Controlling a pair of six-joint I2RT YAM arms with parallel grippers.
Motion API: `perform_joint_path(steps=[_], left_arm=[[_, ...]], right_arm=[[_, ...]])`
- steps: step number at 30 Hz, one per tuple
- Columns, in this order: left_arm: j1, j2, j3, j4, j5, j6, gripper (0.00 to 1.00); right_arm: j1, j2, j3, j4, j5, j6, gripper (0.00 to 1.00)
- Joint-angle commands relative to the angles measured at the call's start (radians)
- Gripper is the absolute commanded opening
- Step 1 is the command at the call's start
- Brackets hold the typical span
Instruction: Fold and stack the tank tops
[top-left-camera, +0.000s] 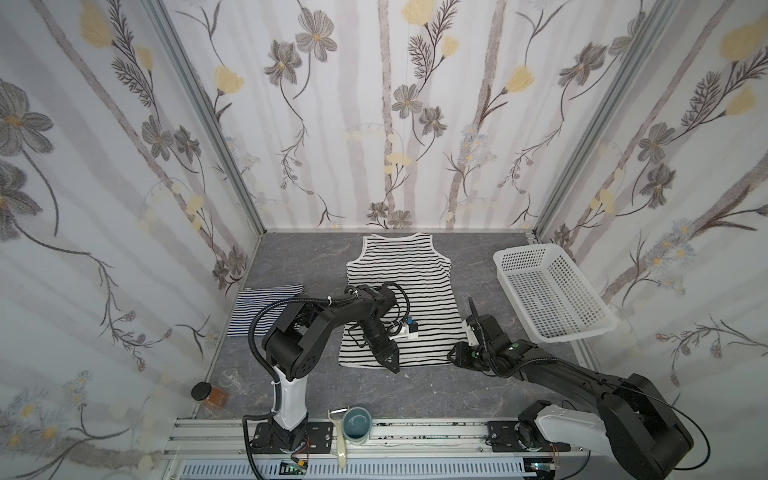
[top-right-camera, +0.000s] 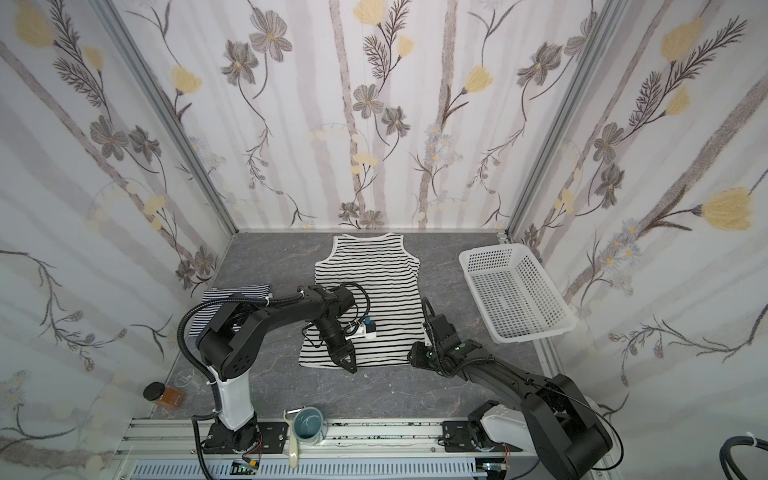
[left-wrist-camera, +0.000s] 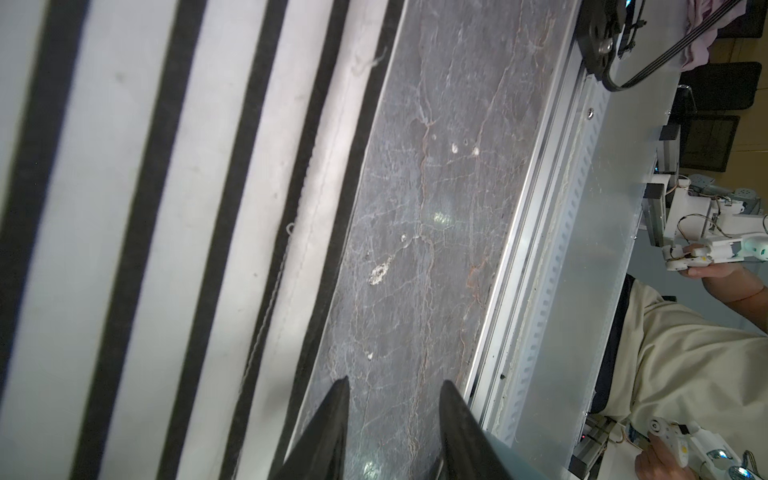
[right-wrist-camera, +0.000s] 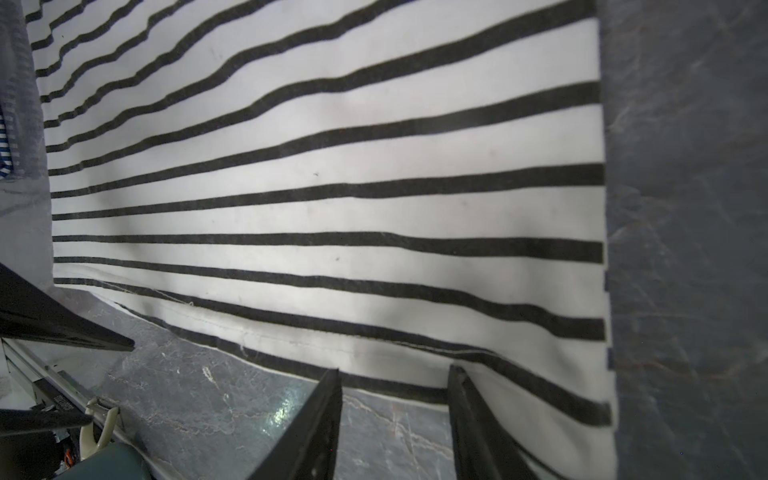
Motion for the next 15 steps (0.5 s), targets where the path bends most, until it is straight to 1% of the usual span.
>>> perform_joint_path(steps=[1, 6, 9, 12, 15], left_arm=[[0.024, -0.019, 0.024, -0.004, -0.017, 0.013, 0.38], [0.117, 0.000, 0.090, 0.013, -0.054, -0.021, 0.38], [0.162, 0.012, 0.092, 0.039, -0.091, -0.045, 0.38], [0.181, 0.013, 0.093, 0.086, -0.140, -0.070, 0.38], [0.189, 0.024, 0.089, 0.130, -0.185, -0.095, 0.38]], right_arm=[[-0.004, 0.024, -0.005, 0.018, 0.034, 0.017, 0.44], [-0.014, 0.049, 0.019, -0.010, 0.094, 0.021, 0.44], [-0.017, 0.030, 0.037, -0.023, 0.065, 0.009, 0.44], [-0.018, -0.015, 0.061, -0.026, 0.033, 0.008, 0.44], [-0.018, -0.035, 0.093, -0.028, 0.027, 0.017, 0.44]])
